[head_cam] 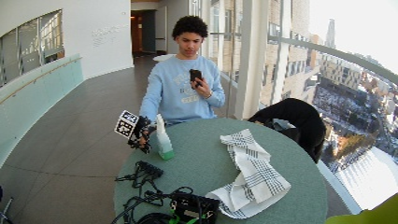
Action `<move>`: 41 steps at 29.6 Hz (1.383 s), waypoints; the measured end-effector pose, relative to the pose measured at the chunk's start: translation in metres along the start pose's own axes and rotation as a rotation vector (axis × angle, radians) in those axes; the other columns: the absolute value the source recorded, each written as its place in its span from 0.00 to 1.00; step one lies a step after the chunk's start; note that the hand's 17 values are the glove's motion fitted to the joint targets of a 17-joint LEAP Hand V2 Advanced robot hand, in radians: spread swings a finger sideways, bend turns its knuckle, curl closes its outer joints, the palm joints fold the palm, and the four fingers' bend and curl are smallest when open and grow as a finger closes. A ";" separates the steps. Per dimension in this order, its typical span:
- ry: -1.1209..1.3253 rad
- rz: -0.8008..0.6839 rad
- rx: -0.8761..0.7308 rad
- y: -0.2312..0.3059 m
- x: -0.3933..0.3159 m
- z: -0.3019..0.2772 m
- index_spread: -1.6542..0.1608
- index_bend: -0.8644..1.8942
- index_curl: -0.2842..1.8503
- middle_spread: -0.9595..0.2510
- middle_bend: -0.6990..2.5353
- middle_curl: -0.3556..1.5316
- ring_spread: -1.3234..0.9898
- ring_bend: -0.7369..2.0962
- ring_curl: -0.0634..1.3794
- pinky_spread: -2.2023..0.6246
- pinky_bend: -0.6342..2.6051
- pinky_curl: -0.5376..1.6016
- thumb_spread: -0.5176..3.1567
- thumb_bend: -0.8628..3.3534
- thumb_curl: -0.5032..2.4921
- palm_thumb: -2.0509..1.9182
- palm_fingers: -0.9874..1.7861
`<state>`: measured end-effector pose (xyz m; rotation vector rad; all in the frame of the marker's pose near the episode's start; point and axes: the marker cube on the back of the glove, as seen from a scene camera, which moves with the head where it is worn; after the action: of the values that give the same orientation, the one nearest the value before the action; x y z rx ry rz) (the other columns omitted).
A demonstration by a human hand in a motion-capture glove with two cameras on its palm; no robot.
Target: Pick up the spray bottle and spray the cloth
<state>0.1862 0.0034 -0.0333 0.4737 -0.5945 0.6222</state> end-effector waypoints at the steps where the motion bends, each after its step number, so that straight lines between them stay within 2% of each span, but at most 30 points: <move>1: -0.013 -0.001 -0.003 -0.002 0.000 0.003 0.71 0.34 0.21 0.74 0.30 0.40 0.57 0.39 0.27 0.84 0.34 0.43 0.38 0.20 0.26 0.64 0.55; 7: -0.077 -0.014 -0.021 -0.010 -0.011 0.025 0.71 0.35 0.21 0.74 0.30 0.40 0.57 0.39 0.27 0.85 0.35 0.43 0.38 0.20 0.26 0.63 0.55; 13: -0.158 -0.011 0.026 -0.013 -0.013 0.038 0.71 0.38 0.23 0.73 0.31 0.40 0.58 0.38 0.26 0.85 0.33 0.42 0.37 0.20 0.27 0.64 0.59; 17: -0.165 -0.014 0.093 -0.012 -0.013 0.041 0.72 0.40 0.25 0.73 0.30 0.40 0.57 0.38 0.26 0.86 0.31 0.41 0.38 0.22 0.28 0.70 0.64; 24: -0.148 -0.041 0.139 -0.013 -0.015 0.042 0.73 0.38 0.27 0.72 0.28 0.39 0.56 0.40 0.28 0.86 0.29 0.41 0.37 0.24 0.31 0.75 0.69; 33: -0.094 -0.084 0.088 -0.026 -0.048 0.046 0.73 0.36 0.28 0.71 0.27 0.39 0.56 0.41 0.29 0.85 0.28 0.41 0.36 0.22 0.33 0.76 0.71; 41: 0.014 -0.122 -0.069 -0.047 -0.103 0.057 0.74 0.36 0.28 0.72 0.27 0.40 0.56 0.41 0.29 0.85 0.28 0.41 0.35 0.21 0.34 0.77 0.73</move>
<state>0.1281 -0.1034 -0.0681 0.4372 -0.5678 0.4866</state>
